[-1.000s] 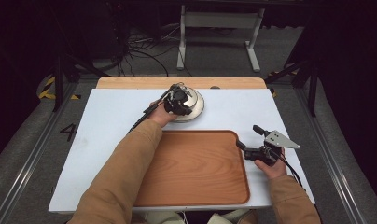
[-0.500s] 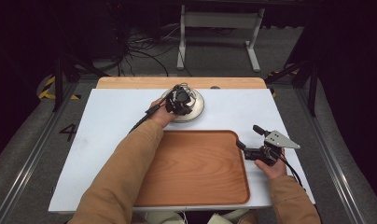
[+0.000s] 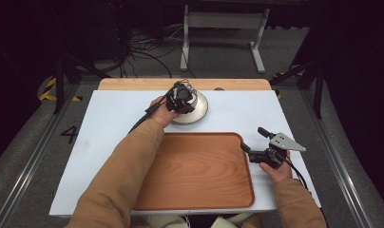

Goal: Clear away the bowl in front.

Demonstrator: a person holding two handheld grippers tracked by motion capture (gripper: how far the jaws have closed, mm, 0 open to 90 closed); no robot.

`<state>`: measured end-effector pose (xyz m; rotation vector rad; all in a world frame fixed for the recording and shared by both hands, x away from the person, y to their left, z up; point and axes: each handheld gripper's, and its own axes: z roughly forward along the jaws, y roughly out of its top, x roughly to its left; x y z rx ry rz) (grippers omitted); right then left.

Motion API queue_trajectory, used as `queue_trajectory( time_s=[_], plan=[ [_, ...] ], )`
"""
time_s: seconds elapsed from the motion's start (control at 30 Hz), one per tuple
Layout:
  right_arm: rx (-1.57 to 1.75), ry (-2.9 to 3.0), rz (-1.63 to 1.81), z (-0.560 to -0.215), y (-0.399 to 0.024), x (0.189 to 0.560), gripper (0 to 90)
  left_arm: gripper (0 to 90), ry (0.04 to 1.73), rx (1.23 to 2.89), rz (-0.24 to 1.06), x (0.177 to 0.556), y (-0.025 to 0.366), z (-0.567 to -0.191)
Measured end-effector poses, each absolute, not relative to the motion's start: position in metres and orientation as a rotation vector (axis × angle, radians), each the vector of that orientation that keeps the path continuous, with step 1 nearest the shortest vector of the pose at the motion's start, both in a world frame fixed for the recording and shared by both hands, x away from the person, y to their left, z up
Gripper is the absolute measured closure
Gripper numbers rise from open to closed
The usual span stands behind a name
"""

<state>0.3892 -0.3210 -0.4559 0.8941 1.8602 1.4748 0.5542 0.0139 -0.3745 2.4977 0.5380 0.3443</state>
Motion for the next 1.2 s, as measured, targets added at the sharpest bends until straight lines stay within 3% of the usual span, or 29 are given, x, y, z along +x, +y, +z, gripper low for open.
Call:
queue_trajectory(
  time_s=[1.2],
  plan=[
    [0.892,1.862,1.473,-0.456,-0.321,0.389,5.2,82.8,0.42,2.525,0.278,0.493,0.02,-0.311]
  ],
)
